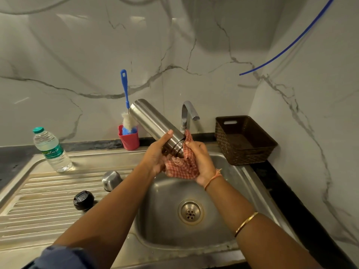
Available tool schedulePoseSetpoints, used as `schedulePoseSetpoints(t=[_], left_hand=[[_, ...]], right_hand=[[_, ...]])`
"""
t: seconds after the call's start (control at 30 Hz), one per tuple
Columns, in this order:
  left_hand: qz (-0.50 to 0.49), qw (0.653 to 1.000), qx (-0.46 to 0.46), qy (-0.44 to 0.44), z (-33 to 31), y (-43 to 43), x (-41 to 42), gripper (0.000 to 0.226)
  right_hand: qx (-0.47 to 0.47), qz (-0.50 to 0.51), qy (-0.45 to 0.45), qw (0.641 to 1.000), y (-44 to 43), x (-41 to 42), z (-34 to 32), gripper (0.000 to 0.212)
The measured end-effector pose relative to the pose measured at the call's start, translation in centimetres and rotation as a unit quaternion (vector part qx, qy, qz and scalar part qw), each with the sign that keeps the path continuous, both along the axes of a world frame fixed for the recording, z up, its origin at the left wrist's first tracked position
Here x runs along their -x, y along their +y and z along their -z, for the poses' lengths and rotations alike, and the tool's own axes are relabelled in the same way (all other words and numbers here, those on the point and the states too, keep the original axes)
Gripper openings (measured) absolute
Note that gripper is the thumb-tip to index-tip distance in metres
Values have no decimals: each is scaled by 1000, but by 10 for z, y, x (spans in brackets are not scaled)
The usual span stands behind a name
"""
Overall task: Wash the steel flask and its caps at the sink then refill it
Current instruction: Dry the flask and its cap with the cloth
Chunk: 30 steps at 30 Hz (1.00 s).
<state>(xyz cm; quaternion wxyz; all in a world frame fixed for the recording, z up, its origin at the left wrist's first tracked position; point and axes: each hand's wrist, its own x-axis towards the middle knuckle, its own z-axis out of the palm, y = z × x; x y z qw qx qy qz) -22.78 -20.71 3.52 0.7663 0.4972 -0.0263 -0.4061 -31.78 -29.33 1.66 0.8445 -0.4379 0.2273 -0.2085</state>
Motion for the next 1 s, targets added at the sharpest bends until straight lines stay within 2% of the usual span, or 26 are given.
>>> schedulePoseSetpoints(t=[0.03,0.1,0.2,0.23,0.27,0.33,0.37,0.43,0.47,0.5,0.53,0.6,0.63,0.67,0.7,0.77,0.8,0.87,0.9,0.93,0.97,1.0], left_hand=[[1,1000,-4,2,0,0,0,51],[1,1000,-28,0,0,0,-1,54],[0,997,-66,-26,-2,-2,-4,60],[3,997,-73,-29,-3,-4,-5,62],[4,997,-77,-26,-3,-7,-6,64],[-11,997,-71,3,-6,-11,-6,62],[-17,998,-65,19,-7,-12,-5,62],[-19,996,-80,14,-6,-14,-3,63],[-22,995,-93,-1,-5,-13,-3,61],[-23,995,-100,-15,-4,-13,-4,58],[-22,995,-99,-22,-5,-12,-4,55],[-16,996,-79,-24,-7,-11,-5,46],[-18,997,-68,-23,-7,-11,-6,39],[-22,998,-56,-23,-6,-11,-7,34],[-26,998,-45,-24,-5,-11,-7,32],[-31,999,-34,-21,-4,-11,-6,33],[-37,999,-31,-18,-4,-12,-6,32],[-49,998,-21,-12,-4,-14,-6,27],[-50,999,-17,-13,-5,-15,-5,26],[-50,998,-17,-18,-4,-15,-5,26],[-47,998,-19,-24,-2,-14,-5,28],[-42,999,-17,-25,0,-14,-4,31]], right_hand=[[-28,-17,3,999,-3,0,0,24],[-7,-5,19,1000,-4,-3,2,22],[56,36,30,997,5,1,4,29],[116,51,35,991,9,3,6,34],[220,70,47,972,12,4,9,39],[435,99,75,892,17,3,19,50],[496,110,83,857,19,3,22,55],[532,127,85,833,19,1,24,58],[522,134,89,838,18,1,23,56],[483,130,91,861,16,0,22,52],[411,113,82,901,13,0,20,45],[166,48,26,985,6,0,10,30],[59,19,-6,998,2,1,8,25],[18,6,-16,1000,-2,1,8,24],[25,3,-9,1000,-4,0,7,25],[157,39,27,986,3,0,6,33],[274,76,44,958,7,0,9,40],[494,136,68,856,13,-1,19,51],[549,149,67,820,14,0,21,53],[564,156,63,809,14,1,22,54],[550,156,59,818,11,1,22,52],[504,153,61,848,9,2,20,48]])
